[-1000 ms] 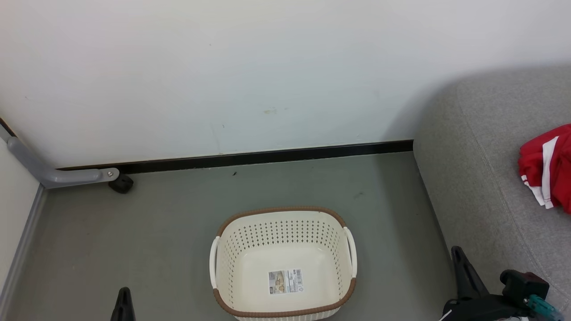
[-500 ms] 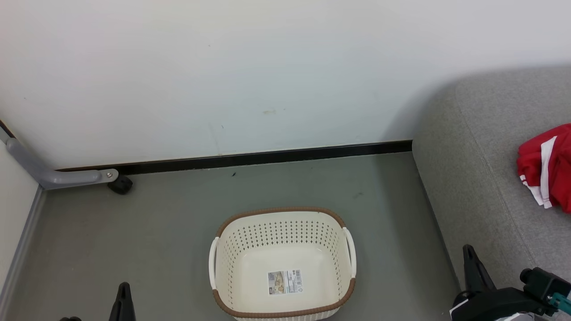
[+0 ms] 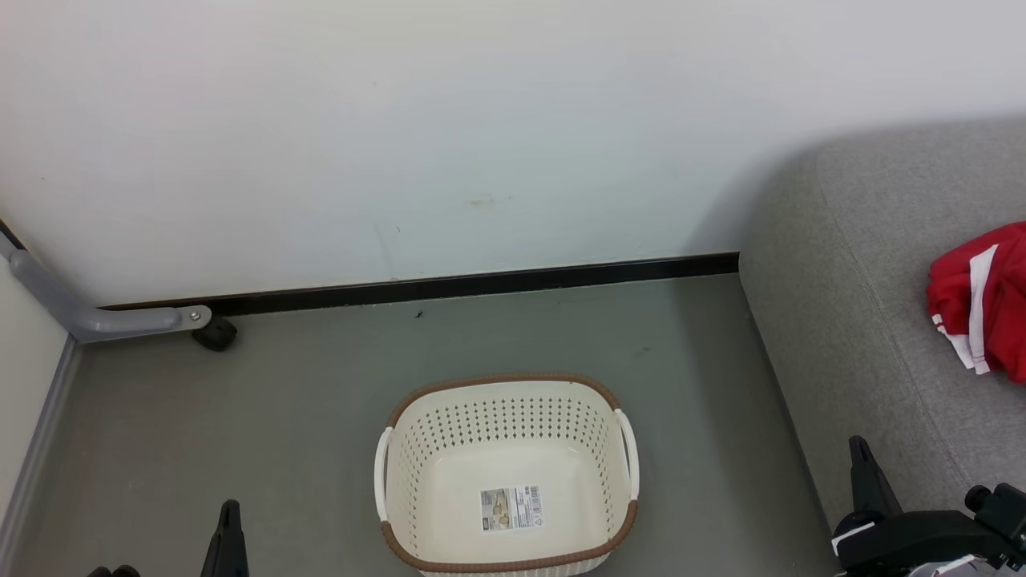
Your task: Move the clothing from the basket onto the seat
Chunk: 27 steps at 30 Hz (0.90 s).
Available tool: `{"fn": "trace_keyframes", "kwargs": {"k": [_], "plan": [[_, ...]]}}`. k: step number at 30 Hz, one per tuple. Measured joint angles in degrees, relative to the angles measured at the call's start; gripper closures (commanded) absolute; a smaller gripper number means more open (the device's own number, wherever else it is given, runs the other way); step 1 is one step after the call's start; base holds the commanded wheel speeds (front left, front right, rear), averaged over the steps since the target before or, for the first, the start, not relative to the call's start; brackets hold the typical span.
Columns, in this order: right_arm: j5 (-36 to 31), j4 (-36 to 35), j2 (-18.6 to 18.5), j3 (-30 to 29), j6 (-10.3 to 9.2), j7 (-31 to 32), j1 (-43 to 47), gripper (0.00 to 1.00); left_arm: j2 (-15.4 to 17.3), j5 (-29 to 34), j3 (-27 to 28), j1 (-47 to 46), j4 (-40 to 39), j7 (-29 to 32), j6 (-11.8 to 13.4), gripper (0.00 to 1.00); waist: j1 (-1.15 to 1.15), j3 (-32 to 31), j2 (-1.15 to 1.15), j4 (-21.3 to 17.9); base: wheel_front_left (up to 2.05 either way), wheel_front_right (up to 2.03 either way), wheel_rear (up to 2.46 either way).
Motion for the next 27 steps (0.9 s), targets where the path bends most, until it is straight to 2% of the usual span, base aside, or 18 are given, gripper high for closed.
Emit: {"fn": "trace_keyframes", "kwargs": {"k": [27], "plan": [[22.3, -1.7, 0.1, -4.5, 1.94, 5.5, -0.8, 1.0, -1.8, -18.5, 2.5, -3.6, 0.8, 5.7, -3.3, 1.0, 0.0, -0.2, 0.0, -0.3, 0.0, 0.0, 0.0]]}}
